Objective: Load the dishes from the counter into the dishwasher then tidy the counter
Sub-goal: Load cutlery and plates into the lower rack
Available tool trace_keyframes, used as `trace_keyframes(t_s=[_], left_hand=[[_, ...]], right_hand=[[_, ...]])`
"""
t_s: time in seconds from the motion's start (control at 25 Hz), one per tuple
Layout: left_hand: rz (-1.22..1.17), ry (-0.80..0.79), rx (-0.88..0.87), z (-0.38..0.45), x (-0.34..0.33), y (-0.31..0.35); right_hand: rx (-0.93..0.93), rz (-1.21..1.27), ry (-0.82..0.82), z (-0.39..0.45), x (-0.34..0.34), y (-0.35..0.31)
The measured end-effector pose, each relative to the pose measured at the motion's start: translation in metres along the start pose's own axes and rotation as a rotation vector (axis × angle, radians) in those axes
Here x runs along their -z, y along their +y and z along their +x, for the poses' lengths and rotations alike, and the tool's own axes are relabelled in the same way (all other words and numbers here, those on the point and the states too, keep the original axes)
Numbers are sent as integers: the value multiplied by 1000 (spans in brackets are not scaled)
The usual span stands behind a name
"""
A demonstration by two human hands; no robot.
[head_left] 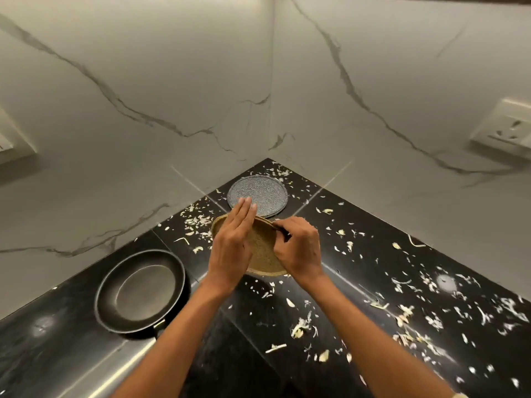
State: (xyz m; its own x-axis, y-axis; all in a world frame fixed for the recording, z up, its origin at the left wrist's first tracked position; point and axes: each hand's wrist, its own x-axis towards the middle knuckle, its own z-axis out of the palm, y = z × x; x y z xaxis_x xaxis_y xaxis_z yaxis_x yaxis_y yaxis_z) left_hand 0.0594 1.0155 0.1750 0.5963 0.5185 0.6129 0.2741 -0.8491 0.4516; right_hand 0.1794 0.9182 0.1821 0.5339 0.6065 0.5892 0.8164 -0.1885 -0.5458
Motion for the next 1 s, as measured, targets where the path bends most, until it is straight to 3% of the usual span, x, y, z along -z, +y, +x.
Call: trace_keyframes(t_s=[0.28, 0.68, 1.0], left_hand=[[-79, -122, -152, -21, -5, 77], [-229, -374, -273, -100, -33, 237], [-355, -488, -411, -150, -38, 322]], right_hand=[[11, -73, 11, -67, 98, 27], [-179, -155, 31, -207, 265, 59], [-275, -231, 98, -295, 351, 54]])
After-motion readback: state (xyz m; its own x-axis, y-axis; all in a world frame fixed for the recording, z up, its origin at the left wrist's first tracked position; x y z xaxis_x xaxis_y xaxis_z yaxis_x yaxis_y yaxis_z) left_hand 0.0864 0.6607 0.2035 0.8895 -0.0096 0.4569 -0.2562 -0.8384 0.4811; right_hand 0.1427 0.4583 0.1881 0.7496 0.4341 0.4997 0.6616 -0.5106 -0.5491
